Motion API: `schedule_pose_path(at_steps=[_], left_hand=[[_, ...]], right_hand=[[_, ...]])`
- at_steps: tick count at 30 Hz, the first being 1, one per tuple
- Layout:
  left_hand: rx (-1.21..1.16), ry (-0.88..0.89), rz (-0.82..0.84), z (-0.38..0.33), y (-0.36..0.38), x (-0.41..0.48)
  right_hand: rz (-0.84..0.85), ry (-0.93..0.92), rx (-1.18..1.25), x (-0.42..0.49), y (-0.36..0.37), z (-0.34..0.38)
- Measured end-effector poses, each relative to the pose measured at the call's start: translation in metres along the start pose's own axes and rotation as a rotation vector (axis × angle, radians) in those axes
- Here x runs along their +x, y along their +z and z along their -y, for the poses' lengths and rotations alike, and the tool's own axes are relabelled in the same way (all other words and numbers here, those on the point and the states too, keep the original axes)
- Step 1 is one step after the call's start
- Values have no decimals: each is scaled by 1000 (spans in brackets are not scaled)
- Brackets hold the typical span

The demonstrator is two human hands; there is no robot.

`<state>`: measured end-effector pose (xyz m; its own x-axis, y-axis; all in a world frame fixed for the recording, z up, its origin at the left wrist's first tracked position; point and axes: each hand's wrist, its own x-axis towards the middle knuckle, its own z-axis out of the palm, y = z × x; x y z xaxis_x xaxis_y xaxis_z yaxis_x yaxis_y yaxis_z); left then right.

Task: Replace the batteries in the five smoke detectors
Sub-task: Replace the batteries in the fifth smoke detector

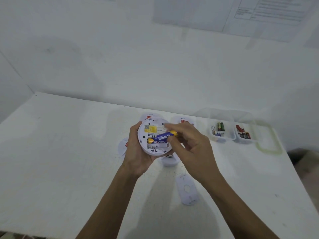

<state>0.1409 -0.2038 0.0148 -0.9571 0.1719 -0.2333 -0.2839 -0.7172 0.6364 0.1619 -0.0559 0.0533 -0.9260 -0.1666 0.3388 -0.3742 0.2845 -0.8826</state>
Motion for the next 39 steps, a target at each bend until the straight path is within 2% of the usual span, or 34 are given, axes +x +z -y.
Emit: schedule_pose_path(at_steps=[4, 16, 24, 30, 39], left_hand=[[-17, 2, -27, 3, -5, 3], [-8, 69, 20, 5, 0, 3], [42, 139, -48, 10, -2, 6], [57, 134, -96, 13, 1, 6], [67, 139, -73, 12, -2, 5]], right_hand=[[-146, 121, 157, -5, 5, 2], [-298, 2, -132, -17, 25, -4], [-405, -46, -230, -22, 38, -10], [-439, -63, -317, -21, 41, -14], [-414, -75, -393, -23, 50, -9]])
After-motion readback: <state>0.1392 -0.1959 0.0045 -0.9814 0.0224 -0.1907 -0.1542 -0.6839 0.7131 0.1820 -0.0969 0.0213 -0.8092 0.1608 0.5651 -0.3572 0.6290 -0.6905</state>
